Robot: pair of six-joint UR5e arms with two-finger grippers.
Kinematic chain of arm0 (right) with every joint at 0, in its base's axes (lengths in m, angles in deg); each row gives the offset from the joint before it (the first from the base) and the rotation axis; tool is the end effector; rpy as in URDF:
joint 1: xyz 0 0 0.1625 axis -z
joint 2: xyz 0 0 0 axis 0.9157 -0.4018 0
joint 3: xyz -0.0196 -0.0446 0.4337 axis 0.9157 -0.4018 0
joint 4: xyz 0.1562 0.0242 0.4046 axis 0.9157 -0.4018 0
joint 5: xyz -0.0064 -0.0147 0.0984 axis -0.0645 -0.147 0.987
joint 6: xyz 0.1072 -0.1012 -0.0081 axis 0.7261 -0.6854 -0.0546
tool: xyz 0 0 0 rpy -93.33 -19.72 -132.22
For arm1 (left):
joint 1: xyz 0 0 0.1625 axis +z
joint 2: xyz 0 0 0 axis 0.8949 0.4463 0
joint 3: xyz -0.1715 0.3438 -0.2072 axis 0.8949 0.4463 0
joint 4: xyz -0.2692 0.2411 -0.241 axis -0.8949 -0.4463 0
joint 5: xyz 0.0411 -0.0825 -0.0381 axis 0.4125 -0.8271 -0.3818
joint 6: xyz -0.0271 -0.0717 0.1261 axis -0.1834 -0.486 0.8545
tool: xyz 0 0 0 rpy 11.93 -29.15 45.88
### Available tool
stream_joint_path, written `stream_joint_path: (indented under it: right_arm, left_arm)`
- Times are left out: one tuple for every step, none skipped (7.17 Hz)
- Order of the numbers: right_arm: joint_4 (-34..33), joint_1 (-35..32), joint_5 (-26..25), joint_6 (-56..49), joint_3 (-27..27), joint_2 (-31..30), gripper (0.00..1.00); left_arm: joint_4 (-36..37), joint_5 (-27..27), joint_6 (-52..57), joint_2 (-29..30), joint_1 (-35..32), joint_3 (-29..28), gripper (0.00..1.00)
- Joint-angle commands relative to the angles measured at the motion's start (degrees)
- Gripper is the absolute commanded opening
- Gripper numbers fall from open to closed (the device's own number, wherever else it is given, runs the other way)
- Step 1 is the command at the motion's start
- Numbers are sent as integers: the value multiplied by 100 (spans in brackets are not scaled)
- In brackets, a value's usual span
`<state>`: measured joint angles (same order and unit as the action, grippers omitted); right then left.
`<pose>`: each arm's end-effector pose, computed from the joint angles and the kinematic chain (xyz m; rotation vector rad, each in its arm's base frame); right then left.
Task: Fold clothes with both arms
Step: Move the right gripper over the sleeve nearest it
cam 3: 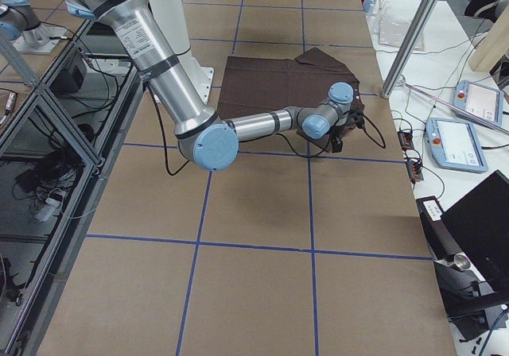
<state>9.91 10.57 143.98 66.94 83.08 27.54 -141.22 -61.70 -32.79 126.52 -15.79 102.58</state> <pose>-0.4126 -0.6956 0.4917 0.2033 -0.8578 -0.1374 0.0742 -0.6066 0.5405 0.4484 0.7401 0.2763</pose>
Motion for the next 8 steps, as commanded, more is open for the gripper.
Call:
stream_joint_path:
  right_arm:
    - [3, 107, -139, 44, -109, 24, 100]
    - [-6, 116, -139, 53, -240, 120, 99]
    - [-6, 116, -139, 53, -407, 251, 98]
    - [-6, 116, -139, 53, -434, 270, 98]
    - [-6, 116, -139, 53, -443, 270, 96]
    - [-15, 116, -139, 53, -452, 261, 89]
    - [-15, 116, -139, 53, -470, 253, 81]
    - [-15, 116, -130, 53, -479, 253, 71]
  left_arm:
    - [-2, -7, -8, -1, 0, -9, 100]
    - [-2, -7, -8, -1, 0, 0, 100]
    - [-2, -7, -17, -1, 0, 26, 100]
    - [-2, -7, -17, -1, 0, 26, 100]
    - [-2, -7, -17, -1, 0, 26, 100]
    - [-2, -7, -8, 8, 0, 26, 100]
    - [-2, -7, -17, 17, 0, 35, 100]
    - [-2, -7, -17, 17, 0, 44, 100]
